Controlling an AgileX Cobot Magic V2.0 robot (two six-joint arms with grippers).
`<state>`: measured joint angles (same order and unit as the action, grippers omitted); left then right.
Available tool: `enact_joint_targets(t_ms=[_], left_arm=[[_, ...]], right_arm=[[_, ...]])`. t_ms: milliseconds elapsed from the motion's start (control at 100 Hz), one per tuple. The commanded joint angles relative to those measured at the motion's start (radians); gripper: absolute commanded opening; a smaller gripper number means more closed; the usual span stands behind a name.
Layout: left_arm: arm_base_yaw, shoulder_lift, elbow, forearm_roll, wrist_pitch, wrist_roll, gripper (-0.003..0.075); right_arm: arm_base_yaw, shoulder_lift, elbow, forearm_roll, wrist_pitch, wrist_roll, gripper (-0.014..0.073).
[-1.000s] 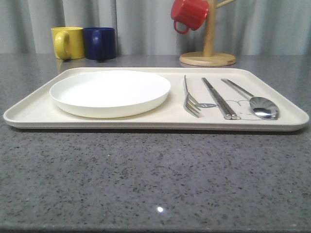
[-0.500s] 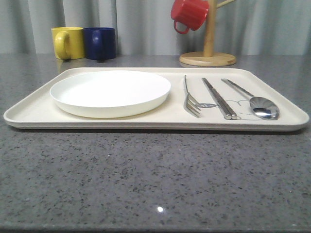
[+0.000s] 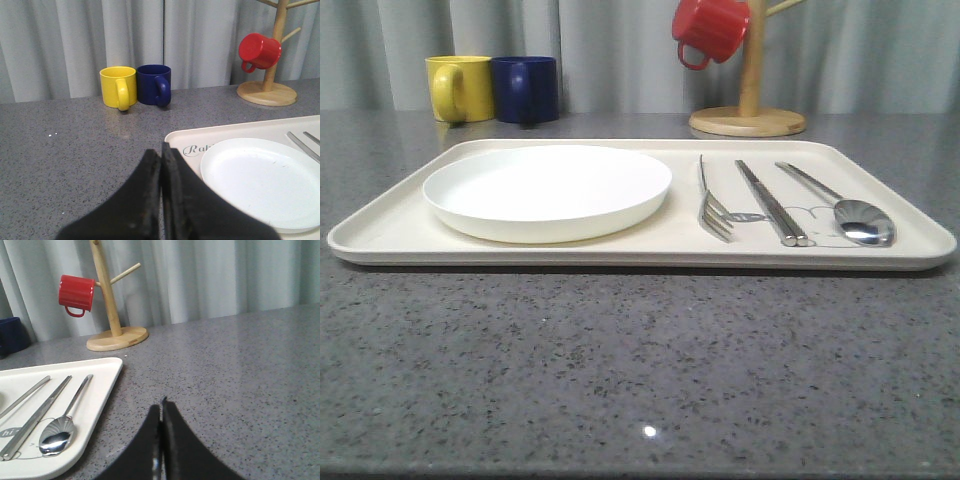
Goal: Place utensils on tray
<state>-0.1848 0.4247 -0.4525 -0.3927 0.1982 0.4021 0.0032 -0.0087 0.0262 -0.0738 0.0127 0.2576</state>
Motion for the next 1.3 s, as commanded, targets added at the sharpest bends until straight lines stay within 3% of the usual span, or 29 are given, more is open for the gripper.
enact_joint_targets(t_ms=[0, 200, 390, 760, 1030, 1290], left_arm=[[-0.006, 0.005, -0.029, -0.006, -0.069, -0.009, -0.0018], [-0.006, 0.003, -0.023, 0.083, -0.069, -0.020, -0.0018], [-0.006, -0.040, 0.036, 0.330, -0.110, -0.295, -0.0018], [-0.006, -0.236, 0.204, 0.491, -0.132, -0.426, -0.0018], [0.001, -0.366, 0.356, 0.494, -0.216, -0.457, -0.0018], [0.064, -0.464, 0.442, 0.483, -0.216, -0.480, -0.0018]], right_arm=[[-0.004, -0.024, -0.017, -0.003, -0.082, -0.010, -0.0078], [-0.004, -0.024, -0.017, -0.003, -0.082, -0.010, -0.0078], [-0.004, -0.024, -0.017, -0.003, -0.082, -0.010, -0.0078], [-0.004, -0.024, -0.017, -0.003, -0.082, -0.010, -0.0078], [-0.004, -0.024, -0.017, -0.003, -0.082, -0.010, -0.0078], [-0.004, -0.024, -0.017, -0.003, -0.082, -0.010, -0.0078]])
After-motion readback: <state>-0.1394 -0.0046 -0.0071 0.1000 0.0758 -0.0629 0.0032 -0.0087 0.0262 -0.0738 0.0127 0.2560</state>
